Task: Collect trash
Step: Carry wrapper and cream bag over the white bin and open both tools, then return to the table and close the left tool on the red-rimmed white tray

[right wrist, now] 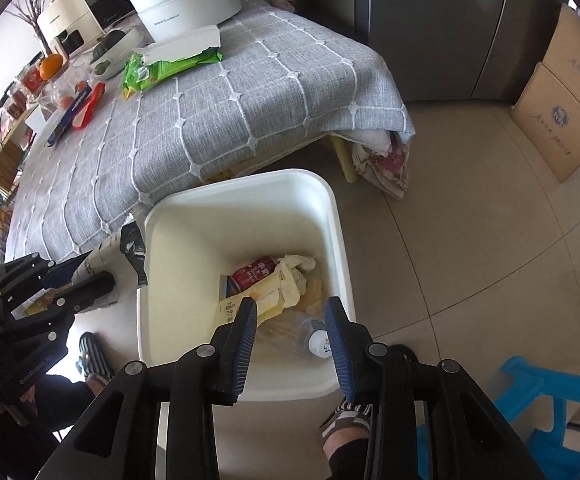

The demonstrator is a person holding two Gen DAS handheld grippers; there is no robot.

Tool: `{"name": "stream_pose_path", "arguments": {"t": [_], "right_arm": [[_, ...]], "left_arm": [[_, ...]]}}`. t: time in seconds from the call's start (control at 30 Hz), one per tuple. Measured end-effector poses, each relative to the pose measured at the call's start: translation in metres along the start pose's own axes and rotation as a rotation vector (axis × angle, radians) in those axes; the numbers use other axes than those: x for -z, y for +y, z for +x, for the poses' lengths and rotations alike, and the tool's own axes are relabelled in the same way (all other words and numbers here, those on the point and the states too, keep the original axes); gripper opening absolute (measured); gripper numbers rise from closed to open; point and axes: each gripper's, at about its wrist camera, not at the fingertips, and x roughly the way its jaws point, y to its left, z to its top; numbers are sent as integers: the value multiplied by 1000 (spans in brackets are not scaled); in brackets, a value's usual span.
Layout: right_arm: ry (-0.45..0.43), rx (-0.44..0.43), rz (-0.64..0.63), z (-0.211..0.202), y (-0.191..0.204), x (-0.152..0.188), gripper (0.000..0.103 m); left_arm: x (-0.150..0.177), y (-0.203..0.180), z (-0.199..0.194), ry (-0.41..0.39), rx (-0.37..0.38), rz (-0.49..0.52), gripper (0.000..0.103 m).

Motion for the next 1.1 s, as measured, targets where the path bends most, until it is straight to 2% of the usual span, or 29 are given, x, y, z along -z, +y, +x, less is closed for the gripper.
{"name": "stream_pose_path", "arguments": {"t": [0.03, 0.1, 0.17, 0.2, 0.37, 0.63, 0.93, 1.1], "right_arm": [[-3, 1, 7, -1, -1, 0, 42], [-10, -6, 19, -1, -3, -1, 49], [-17, -11, 26, -3, -3, -2, 53], [-20, -11, 27, -4, -3, -2, 55], [-30, -14, 26, -6, 2, -5, 58], [-46, -7, 14, -7, 15, -13, 67], [-80, 11, -36, -10, 49, -34, 75], [-112, 4, -83, -13, 79, -55, 77]], "left_arm": [[-1, 1, 0, 2, 1, -5, 39], [-3, 3, -3, -3, -6, -18, 62], [-4, 6, -8, -20, -20, -35, 74], [-4, 8, -10, -24, -23, -42, 76], [-5, 18, -18, -31, -63, -65, 83], [-1, 50, -33, -43, -130, -146, 86], [3, 106, -59, -83, -217, -261, 89], [1, 143, -65, -73, -287, -291, 89]]}}
